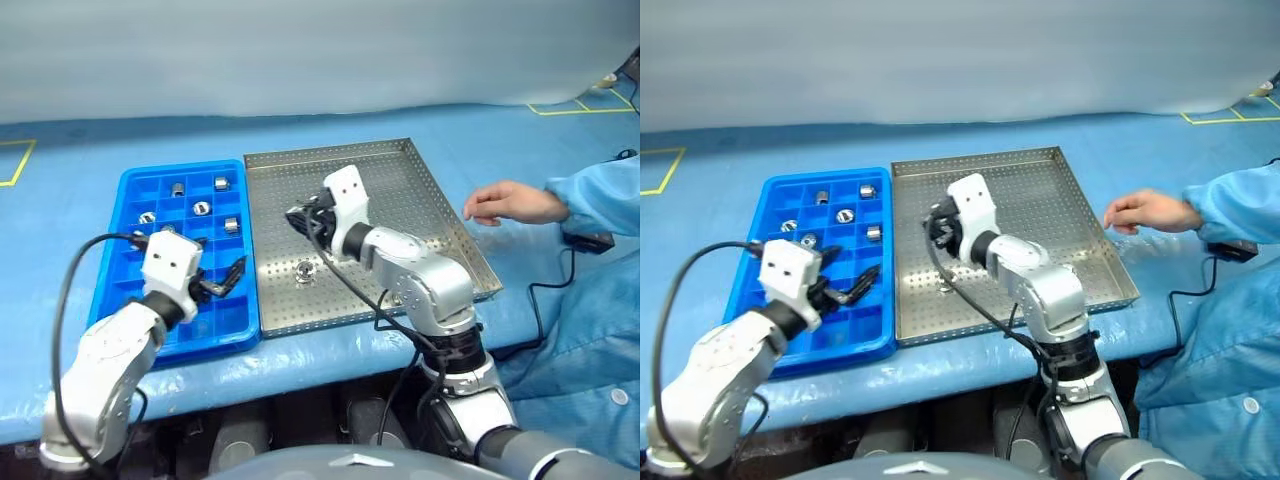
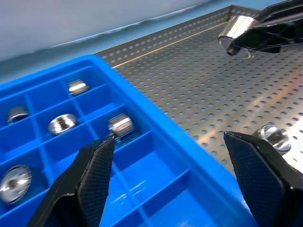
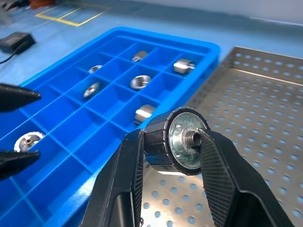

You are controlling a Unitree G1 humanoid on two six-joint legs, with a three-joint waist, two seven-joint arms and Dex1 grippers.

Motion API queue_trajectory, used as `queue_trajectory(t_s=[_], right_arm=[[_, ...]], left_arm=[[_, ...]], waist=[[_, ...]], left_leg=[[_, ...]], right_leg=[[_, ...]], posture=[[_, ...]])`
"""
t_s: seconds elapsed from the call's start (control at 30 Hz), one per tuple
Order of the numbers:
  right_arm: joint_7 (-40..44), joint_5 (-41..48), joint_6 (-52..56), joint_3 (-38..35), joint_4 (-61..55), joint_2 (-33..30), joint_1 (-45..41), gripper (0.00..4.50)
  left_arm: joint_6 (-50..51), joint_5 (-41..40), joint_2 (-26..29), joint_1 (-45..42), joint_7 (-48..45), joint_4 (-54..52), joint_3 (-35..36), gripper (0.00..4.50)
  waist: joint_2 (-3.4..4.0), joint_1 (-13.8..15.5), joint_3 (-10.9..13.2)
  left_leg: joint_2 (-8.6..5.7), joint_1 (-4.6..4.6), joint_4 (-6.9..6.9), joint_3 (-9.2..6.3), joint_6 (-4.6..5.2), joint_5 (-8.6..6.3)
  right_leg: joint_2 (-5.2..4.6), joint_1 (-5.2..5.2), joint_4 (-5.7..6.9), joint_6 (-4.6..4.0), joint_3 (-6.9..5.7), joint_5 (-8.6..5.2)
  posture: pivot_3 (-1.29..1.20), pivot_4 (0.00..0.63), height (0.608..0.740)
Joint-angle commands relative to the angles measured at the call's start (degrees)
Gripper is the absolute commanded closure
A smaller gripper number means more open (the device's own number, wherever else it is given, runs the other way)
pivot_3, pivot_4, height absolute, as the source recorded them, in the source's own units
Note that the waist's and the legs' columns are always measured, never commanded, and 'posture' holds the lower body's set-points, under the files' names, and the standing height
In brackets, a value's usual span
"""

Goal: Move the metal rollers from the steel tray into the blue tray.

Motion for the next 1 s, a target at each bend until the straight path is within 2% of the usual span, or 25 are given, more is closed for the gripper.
queue_trajectory(t_s=[0.03,0.37,0.7,0.77,0.83,0.93,1.0], right_arm=[[3.4,-0.6,-5.1,3.4,3.3,1.4,-3.1,3.12],[8.2,-6.1,-20.2,9.3,19.5,7.1,-9.6,3.12],[11.6,-8.0,-23.1,9.1,29.1,10.7,-12.1,3.12],[12.0,-8.0,-22.8,8.6,29.6,11.0,-12.3,2.39],[12.2,-8.2,-23.2,8.5,29.7,11.2,-12.3,1.88],[9.5,-9.6,-27.1,7.3,28.3,11.5,-11.5,0.89],[8.5,-9.6,-27.8,6.1,26.5,11.1,-11.0,0.89]], left_arm=[[0.7,0.1,-0.6,2.2,1.8,-4.5,2.7,0.46],[1.3,0.3,-2.8,7.9,4.9,-8.1,3.2,0.46],[1.1,0.2,-3.7,8.5,6.2,-8.5,1.6,0.46],[1.2,0.1,-3.7,8.4,6.2,-8.4,1.3,0.46],[1.2,0.2,-3.7,8.2,6.3,-8.2,1.1,0.46],[1.1,0.1,-3.6,7.4,6.2,-7.7,0.4,0.46],[1.1,0.1,-3.6,6.8,6.1,-7.3,-0.2,0.46]], waist=[[0.00,0.9,0.0],[-0.01,4.2,0.0],[0.00,5.1,0.0],[0.01,5.1,0.0],[0.01,5.1,0.0],[0.01,5.1,0.0],[0.02,5.1,0.0]], left_leg=[[0.00,-0.01,0.00,0.01,0.00,0.00],[0.02,-0.03,-0.02,-0.04,-0.06,0.00],[0.11,-0.05,-0.04,-0.20,-0.22,0.01],[0.14,-0.09,-0.04,-0.29,-0.27,0.02],[0.17,-0.10,-0.06,-0.37,-0.32,0.01],[0.23,-0.10,-0.10,-0.48,-0.40,0.00],[0.24,-0.11,-0.13,-0.56,-0.45,0.01]], right_leg=[[0.00,0.00,0.00,0.00,0.00,0.00],[-0.03,-0.02,-0.02,-0.16,-0.14,-0.01],[-0.05,0.02,-0.01,-0.33,-0.51,-0.10],[-0.05,0.03,-0.01,-0.40,-0.68,-0.14],[-0.05,0.04,0.00,-0.47,-0.81,-0.18],[-0.02,0.04,0.02,-0.58,-0.99,-0.24],[-0.01,0.05,0.03,-0.64,-1.08,-0.27]], posture=[[0.14,0.150,0.740],[0.24,0.150,0.740],[0.26,0.150,0.740],[0.26,0.150,0.740],[0.25,0.150,0.740],[0.24,0.150,0.740],[0.23,0.150,0.740]])
